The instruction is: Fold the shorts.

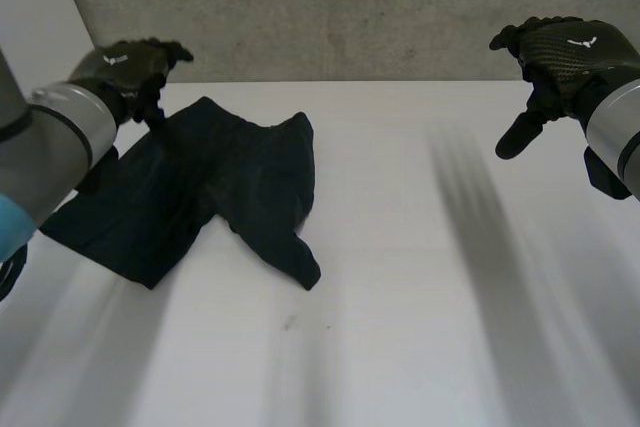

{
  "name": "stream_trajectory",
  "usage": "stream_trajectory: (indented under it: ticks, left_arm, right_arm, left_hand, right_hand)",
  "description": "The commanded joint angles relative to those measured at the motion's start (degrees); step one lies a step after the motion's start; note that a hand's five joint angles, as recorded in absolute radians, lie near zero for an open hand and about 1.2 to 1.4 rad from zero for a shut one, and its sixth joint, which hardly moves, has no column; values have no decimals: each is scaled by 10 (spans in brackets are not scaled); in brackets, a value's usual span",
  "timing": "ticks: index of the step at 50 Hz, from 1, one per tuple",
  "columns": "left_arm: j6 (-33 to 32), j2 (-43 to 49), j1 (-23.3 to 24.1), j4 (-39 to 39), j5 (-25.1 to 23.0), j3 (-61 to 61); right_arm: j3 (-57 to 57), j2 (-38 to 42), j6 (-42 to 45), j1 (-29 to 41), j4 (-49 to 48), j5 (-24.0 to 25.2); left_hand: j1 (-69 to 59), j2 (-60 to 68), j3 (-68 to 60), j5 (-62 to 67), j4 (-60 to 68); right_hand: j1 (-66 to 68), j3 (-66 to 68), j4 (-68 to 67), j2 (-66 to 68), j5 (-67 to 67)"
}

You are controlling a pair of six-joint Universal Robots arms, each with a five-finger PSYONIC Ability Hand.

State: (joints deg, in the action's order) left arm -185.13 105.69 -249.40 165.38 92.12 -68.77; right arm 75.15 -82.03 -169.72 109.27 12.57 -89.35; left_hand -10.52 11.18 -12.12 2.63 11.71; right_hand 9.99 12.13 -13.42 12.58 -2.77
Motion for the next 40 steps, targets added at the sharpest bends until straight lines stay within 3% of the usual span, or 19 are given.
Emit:
stream_trajectory:
  ticks: [1,11,18,21,22,24,28,34,36,37,38,40]
  left_arm:
    - [-45,91,-5,6,-10,2]
    - [-53,227,44,60,-9,43]
    - [-55,326,59,69,-3,127]
    - [-56,350,66,63,-4,152]
    - [-57,353,73,55,-5,154]
    - [-57,354,81,47,-6,154]
    - [-55,324,100,25,-10,136]
    - [-60,182,105,-10,-29,27]
    - [-105,91,105,-18,-83,-49]
    - [-105,91,105,-18,-84,-49]
    - [-156,34,98,-24,-118,-98]
    - [-199,-5,89,-28,-138,-135]
  right_arm:
    - [4,5,25,3,0,13]
    - [3,36,43,14,0,13]
    - [3,51,44,15,0,14]
    - [1,58,50,15,-1,14]
    - [0,61,58,15,0,13]
    - [-2,64,67,14,0,13]
    - [-4,65,82,8,0,13]
    - [-11,89,117,7,4,34]
    - [-11,97,140,6,4,52]
    - [-11,100,148,6,4,60]
    - [-7,104,162,7,4,75]
    - [-4,111,178,9,4,92]
  left_hand:
    - [-20,14,-4,-1,9]
    - [-46,39,-30,25,34]
    - [-146,140,-130,125,135]
    - [-291,284,-275,270,279]
    - [-501,495,-485,480,489]
    - [-694,687,-678,673,682]
    - [-695,688,-679,674,683]
    - [-695,688,-679,674,683]
    - [-695,688,-679,674,683]
    - [-695,688,-679,674,683]
    - [-695,688,-679,674,683]
    - [-695,688,-679,674,683]
  right_hand:
    - [0,-21,34,-26,28]
    - [0,-21,34,-26,28]
    - [0,-21,34,-26,28]
    - [0,-21,34,-26,28]
    - [0,-21,34,-26,28]
    - [0,-21,34,-26,28]
    - [0,-21,34,-26,28]
    - [0,-21,34,-26,28]
    - [0,-21,34,-26,28]
    - [0,-21,34,-26,28]
    - [0,-21,34,-26,28]
    - [0,-21,34,-26,28]
